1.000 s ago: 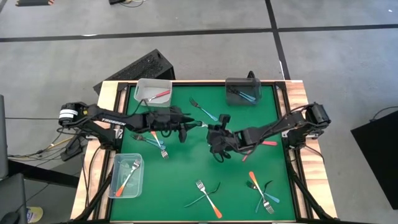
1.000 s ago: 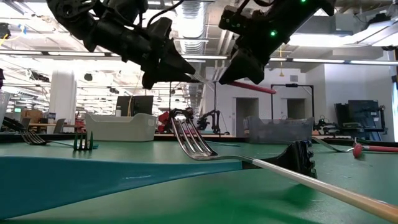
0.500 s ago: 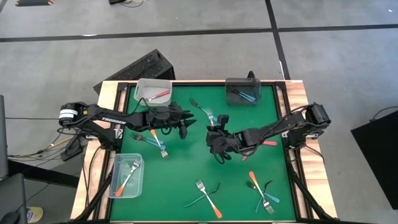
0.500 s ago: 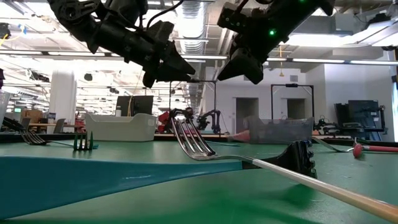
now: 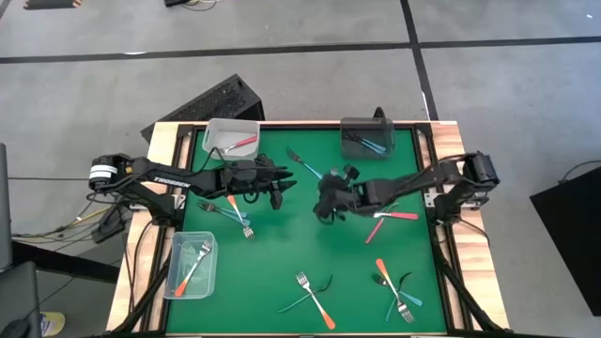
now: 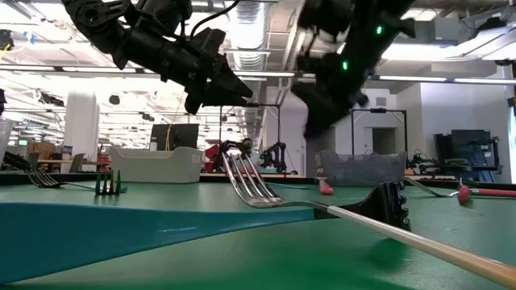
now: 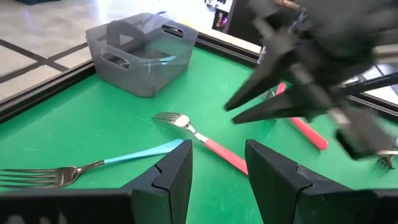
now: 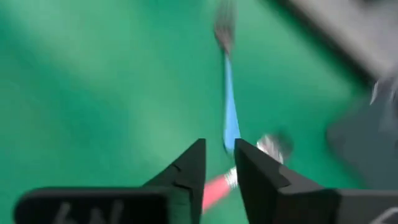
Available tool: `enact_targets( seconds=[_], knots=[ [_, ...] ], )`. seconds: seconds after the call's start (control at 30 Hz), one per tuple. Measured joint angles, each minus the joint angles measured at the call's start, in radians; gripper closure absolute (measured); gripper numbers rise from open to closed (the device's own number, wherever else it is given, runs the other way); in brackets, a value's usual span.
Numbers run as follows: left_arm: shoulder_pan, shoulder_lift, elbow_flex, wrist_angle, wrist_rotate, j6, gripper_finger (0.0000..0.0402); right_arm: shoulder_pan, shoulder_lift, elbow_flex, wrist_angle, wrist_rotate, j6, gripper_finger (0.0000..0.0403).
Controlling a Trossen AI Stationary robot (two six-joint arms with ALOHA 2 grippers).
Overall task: Sort silverware by color (type)
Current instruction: Put the pink fork into the white bin
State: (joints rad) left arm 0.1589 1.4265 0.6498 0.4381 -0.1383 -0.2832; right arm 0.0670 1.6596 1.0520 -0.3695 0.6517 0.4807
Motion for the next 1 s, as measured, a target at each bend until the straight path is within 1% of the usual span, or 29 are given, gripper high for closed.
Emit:
enact_targets(
  seconds=[0.07, 0.17, 0.23, 0.33, 0.4, 0.5, 0.6, 0.7, 0.9, 0.93, 1.0],
  knots=[
    [-0.003, 0.000, 0.000, -0.005, 0.000, 0.000, 0.0268, -0.042, 0.023, 0.000, -0.063, -0.055, 0.093, 0.0278],
    [-0.009, 0.000, 0.000, -0.016, 0.000, -0.001, 0.0268, -0.089, 0.068, -0.001, -0.132, -0.095, 0.196, 0.0237],
    [-0.014, 0.000, 0.000, -0.030, 0.001, 0.003, 0.0268, -0.109, 0.105, -0.001, -0.122, -0.135, 0.227, 0.0209],
    [-0.020, 0.000, 0.000, -0.057, 0.001, 0.010, 0.0268, -0.125, 0.165, -0.001, -0.099, -0.209, 0.231, 0.0172],
    [-0.021, 0.000, 0.000, -0.076, 0.001, 0.010, 0.0268, -0.127, 0.196, 0.000, -0.078, -0.236, 0.246, 0.0158],
    [-0.021, 0.000, 0.000, -0.106, -0.008, 0.012, 0.0268, -0.127, 0.217, 0.004, -0.078, -0.250, 0.262, 0.0156],
    [-0.021, 0.000, 0.000, -0.118, -0.038, 0.022, 0.0268, -0.127, 0.222, 0.004, -0.080, -0.259, 0.252, 0.0173],
    [-0.021, 0.000, 0.000, -0.115, -0.057, 0.036, 0.0268, -0.128, 0.209, 0.003, -0.080, -0.287, 0.189, 0.0212],
    [-0.019, 0.000, 0.000, -0.113, -0.059, 0.037, 0.0268, -0.115, 0.176, -0.001, -0.094, -0.335, 0.031, 0.0345],
    [-0.019, 0.000, 0.000, -0.113, -0.057, 0.037, 0.0268, -0.109, 0.168, -0.003, -0.099, -0.336, 0.007, 0.0354],
    [-0.019, 0.000, 0.000, -0.113, -0.049, 0.036, 0.0268, -0.089, 0.152, -0.004, -0.101, -0.333, -0.041, 0.0354]
  ],
)
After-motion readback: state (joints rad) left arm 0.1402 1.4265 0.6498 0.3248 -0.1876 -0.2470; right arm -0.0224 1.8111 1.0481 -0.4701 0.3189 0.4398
